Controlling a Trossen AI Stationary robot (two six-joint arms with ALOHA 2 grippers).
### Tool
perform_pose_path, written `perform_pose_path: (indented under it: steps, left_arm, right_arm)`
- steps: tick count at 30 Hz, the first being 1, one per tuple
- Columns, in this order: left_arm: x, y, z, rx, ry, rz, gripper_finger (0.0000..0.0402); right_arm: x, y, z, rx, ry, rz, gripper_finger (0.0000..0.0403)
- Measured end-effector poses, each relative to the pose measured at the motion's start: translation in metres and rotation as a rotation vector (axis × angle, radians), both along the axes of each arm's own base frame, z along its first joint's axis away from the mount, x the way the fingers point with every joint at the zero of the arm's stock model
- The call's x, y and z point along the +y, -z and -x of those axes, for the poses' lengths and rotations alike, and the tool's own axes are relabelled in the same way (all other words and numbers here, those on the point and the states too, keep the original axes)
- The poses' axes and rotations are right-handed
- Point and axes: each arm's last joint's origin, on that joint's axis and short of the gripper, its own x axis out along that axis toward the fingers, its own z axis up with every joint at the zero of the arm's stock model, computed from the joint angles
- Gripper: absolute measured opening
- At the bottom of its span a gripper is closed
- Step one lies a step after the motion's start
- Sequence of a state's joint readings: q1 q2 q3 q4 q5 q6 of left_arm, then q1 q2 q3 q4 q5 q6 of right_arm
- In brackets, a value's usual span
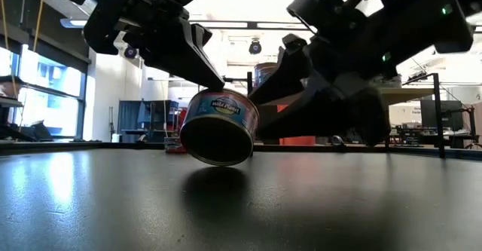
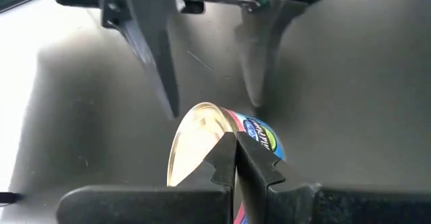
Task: Stack canned seafood by type on shelf
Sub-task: Stack the blue tuna can on top of the other blue tuna can on the shelf
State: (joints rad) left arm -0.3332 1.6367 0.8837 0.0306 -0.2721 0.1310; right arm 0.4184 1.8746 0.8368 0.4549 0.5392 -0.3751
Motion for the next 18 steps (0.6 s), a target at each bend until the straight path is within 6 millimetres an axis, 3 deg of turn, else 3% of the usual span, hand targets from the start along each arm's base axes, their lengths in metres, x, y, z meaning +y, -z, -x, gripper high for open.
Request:
perform_pose_path:
  steps: [9, 18]
  left_arm:
    - [0.000, 0.000, 0.000, -0.002, -0.006, 0.006, 0.0001]
    - [-0.001, -0.004, -0.002, -0.036, -0.011, 0.023, 0.0001]
  right_arm:
    - [0.002, 0.022, -0.009, -0.064, 0.007, 0.003, 0.0306]
    - [-0.005, 0.025, -0.013, -0.075, 0.021, -0.004, 0.0224]
